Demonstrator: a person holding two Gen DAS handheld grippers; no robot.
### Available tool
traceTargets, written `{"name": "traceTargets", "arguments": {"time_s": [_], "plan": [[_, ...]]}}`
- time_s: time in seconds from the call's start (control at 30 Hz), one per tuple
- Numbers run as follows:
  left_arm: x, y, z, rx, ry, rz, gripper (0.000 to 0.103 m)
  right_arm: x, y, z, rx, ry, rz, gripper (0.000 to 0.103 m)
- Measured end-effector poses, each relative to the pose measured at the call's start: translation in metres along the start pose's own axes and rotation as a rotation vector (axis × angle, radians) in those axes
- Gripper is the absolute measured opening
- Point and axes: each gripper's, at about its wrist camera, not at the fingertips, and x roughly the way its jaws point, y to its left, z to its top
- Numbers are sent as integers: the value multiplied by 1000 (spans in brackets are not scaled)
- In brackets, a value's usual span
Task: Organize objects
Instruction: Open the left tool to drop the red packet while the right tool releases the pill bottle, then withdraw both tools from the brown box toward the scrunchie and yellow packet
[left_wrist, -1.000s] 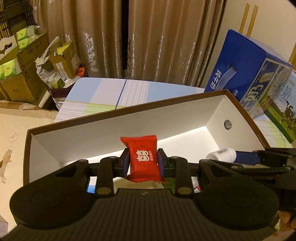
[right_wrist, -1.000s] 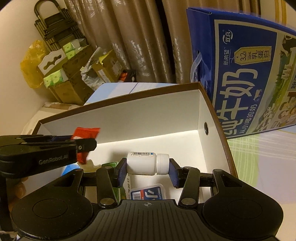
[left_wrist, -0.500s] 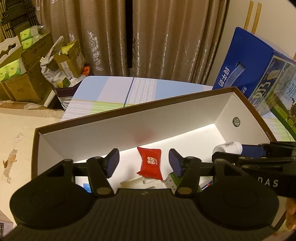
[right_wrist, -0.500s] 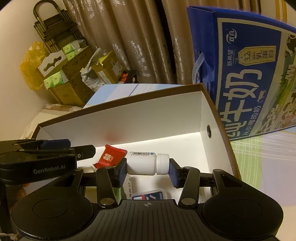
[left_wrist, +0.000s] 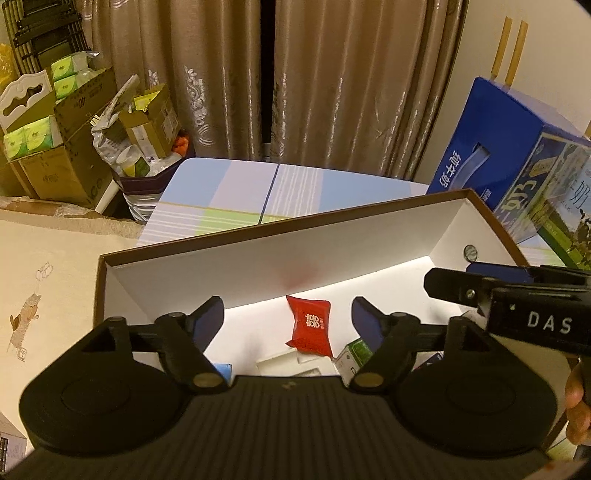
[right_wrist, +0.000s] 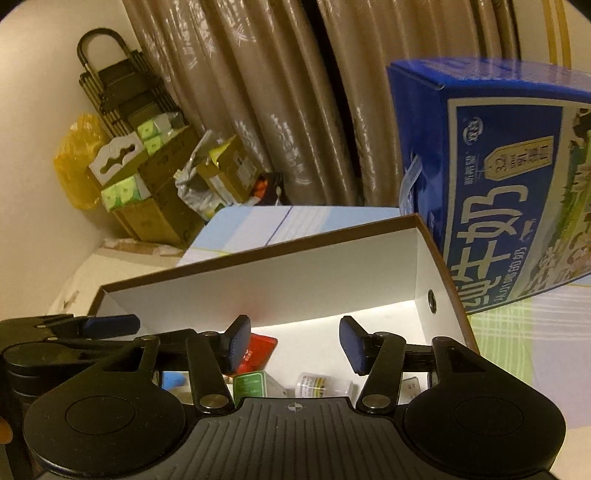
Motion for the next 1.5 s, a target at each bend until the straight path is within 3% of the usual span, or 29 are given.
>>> {"name": "traceTargets", "arguments": {"time_s": [0.13, 0.33, 0.53, 1.0, 1.5], "plan": [[-11, -2, -2, -2, -5, -3, 86, -10, 1, -3, 9, 7, 2, 58], [-36, -4, -9, 1, -33, -2, 92, -40, -3, -13, 44, -21, 0, 80], [-67, -5, -24, -6, -50, -3, 98, -77, -6, -26, 89, -56, 16, 90], [-138, -13, -74, -51, -67, -33, 102, -159, -16, -71, 209, -122, 25, 93], [-185, -33, -136, -58, -22, -58, 102, -227, -29, -132, 272, -113, -32, 93]]}}
